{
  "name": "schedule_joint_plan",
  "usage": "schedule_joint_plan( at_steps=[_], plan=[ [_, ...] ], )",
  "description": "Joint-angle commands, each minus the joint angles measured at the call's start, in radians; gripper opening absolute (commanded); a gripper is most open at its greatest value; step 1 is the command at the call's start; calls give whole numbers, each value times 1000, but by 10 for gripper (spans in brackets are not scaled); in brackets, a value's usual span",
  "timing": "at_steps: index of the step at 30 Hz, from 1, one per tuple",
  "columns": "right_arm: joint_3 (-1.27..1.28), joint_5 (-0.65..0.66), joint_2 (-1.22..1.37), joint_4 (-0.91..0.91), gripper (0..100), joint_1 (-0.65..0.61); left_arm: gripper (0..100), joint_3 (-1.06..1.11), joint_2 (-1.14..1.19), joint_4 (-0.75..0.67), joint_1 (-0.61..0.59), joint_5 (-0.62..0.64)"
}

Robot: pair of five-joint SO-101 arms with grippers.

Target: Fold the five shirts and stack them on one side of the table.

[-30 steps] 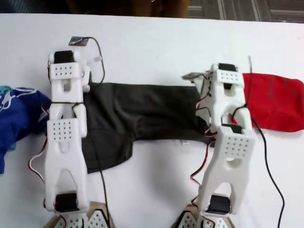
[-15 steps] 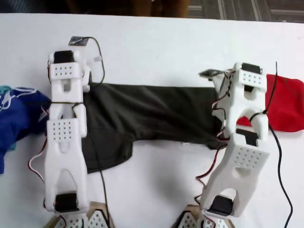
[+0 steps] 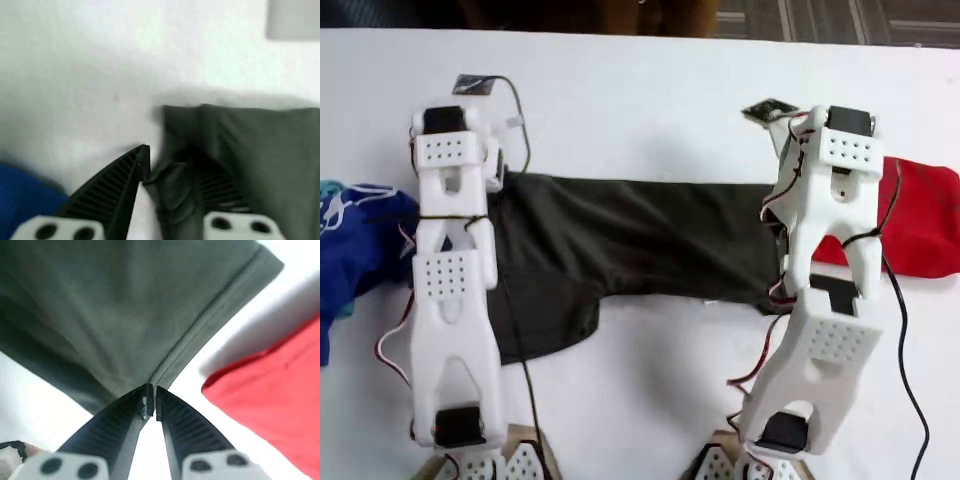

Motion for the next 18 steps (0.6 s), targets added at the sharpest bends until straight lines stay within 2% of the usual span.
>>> schedule_joint_plan(
  at_steps=[1,6,13,18],
  plan=[
    [49,-8,-163,22,19,-5,248,-30,-17,11,14,2],
    [135,-8,-344,22,19,-2,250,-142,-94,31,11,-3],
    [313,-14,-544,-31,19,36,251,-147,-229,37,-12,-146],
    [442,-15,-680,-114,19,36,251,45,-425,38,-66,-219]
  ],
)
